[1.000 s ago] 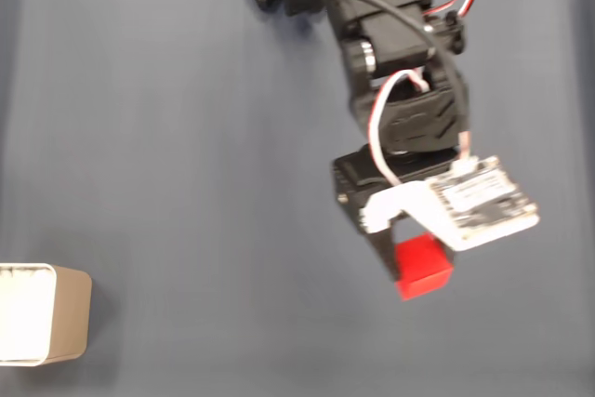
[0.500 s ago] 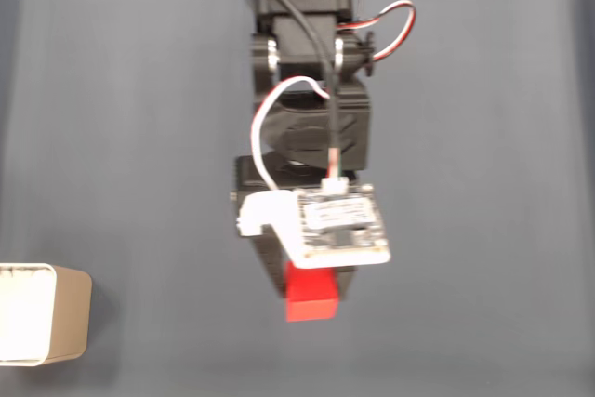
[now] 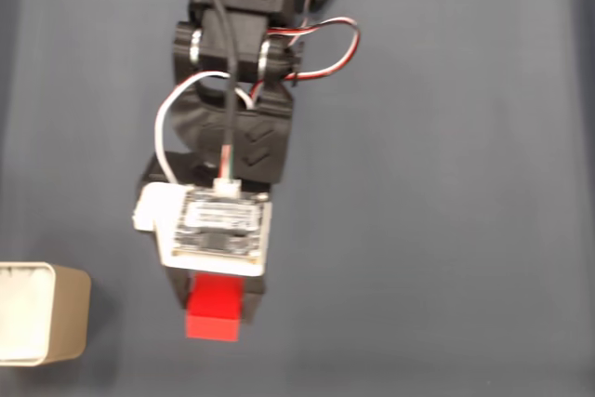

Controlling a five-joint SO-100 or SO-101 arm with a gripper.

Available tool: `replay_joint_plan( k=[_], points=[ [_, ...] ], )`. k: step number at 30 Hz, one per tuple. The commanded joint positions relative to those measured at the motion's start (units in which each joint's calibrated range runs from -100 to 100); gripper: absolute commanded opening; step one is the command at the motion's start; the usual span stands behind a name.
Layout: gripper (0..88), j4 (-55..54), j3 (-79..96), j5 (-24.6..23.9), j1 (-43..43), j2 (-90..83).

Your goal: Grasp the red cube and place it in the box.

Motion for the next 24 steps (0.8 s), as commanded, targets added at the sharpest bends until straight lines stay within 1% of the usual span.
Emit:
replay_joint_plan(
  k=[1,24],
  points=[
    [3.2,0.04,-4.68,-0.24,2.30,0.39],
    [3.2,-0.29,-20.28,-0.63,11.46,15.38]
  ],
)
